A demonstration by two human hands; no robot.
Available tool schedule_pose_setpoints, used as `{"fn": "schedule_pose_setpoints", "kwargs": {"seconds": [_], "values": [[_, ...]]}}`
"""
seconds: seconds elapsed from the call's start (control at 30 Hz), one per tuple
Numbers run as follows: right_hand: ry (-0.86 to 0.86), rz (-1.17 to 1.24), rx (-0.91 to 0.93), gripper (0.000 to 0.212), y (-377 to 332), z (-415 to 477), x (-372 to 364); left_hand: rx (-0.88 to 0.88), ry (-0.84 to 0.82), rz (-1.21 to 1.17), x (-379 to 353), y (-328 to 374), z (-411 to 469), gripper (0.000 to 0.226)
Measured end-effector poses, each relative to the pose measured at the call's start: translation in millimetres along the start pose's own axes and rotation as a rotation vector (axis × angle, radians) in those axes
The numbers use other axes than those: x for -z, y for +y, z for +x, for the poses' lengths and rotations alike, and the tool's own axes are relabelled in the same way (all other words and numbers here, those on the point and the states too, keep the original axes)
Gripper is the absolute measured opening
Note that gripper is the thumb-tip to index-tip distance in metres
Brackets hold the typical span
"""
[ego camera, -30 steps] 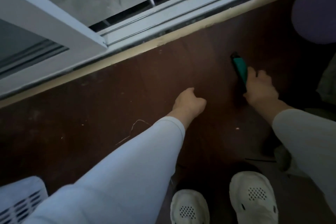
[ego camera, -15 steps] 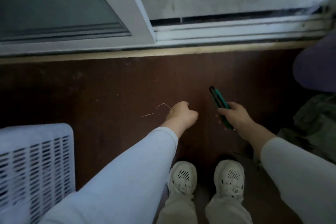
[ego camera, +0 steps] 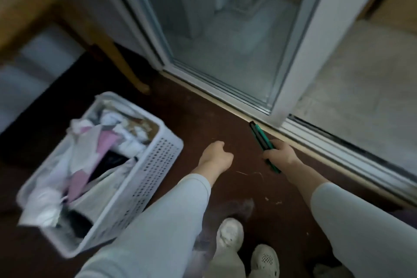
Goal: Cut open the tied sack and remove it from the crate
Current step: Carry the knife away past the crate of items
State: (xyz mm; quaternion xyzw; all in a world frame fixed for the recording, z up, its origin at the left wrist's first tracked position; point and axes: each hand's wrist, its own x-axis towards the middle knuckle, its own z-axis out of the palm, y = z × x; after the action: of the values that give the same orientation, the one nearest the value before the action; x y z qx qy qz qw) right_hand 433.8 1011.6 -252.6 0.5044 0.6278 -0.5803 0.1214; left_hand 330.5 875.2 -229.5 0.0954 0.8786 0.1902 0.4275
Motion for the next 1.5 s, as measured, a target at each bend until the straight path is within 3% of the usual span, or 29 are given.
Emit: {"fn": "schedule_pose_setpoints", "kwargs": {"seconds": [0.33, 0.47, 0.53, 0.57, 0.63, 0.73, 0.83, 0.97, 1.1, 1.5], "values": [[-0.32, -0.038, 0.101, 0.052, -142.0, -176.4, -153.1, 0.144, 0.23, -0.215, 167.6, -122.1, -176.2, 0.046], [-0.541, 0.1, 0.081, 0.032, -191.5, -240.7, -239.5, 0.176, 0.339, -0.307, 238.1, -192.4, -230.5, 0.039], [-0.593, 0.088, 0.055, 0.018, -213.0, -269.3, -284.8, 0.215, 0.384, -0.329, 272.5, -234.5, -256.3, 0.023], [-0.593, 0.053, 0.056, 0.014, -222.4, -281.6, -307.7, 0.234, 0.412, -0.339, 290.8, -255.7, -268.5, 0.011], [-0.587, 0.014, 0.09, 0.02, -238.9, -303.7, -353.8, 0.275, 0.469, -0.363, 323.8, -295.8, -292.0, 0.01], [-0.596, 0.037, 0.167, 0.031, -260.9, -332.2, -416.1, 0.328, 0.544, -0.425, 364.4, -345.3, -324.1, 0.041], [-0.612, -0.023, 0.301, 0.039, -285.9, -354.9, -472.0, 0.347, 0.59, -0.453, 395.9, -388.7, -342.1, 0.034], [-0.621, -0.234, 0.548, 0.053, -318.2, -366.9, -535.3, 0.399, 0.661, -0.476, 435.8, -432.0, -348.8, 0.054], [-0.615, -0.432, 0.783, 0.057, -348.0, -362.9, -596.7, 0.453, 0.716, -0.461, 476.1, -463.7, -337.8, 0.054], [-0.44, -0.87, 0.973, 0.052, -434.4, -292.0, -798.8, 0.653, 0.651, -0.317, 597.9, -546.6, -237.9, 0.039]]}}
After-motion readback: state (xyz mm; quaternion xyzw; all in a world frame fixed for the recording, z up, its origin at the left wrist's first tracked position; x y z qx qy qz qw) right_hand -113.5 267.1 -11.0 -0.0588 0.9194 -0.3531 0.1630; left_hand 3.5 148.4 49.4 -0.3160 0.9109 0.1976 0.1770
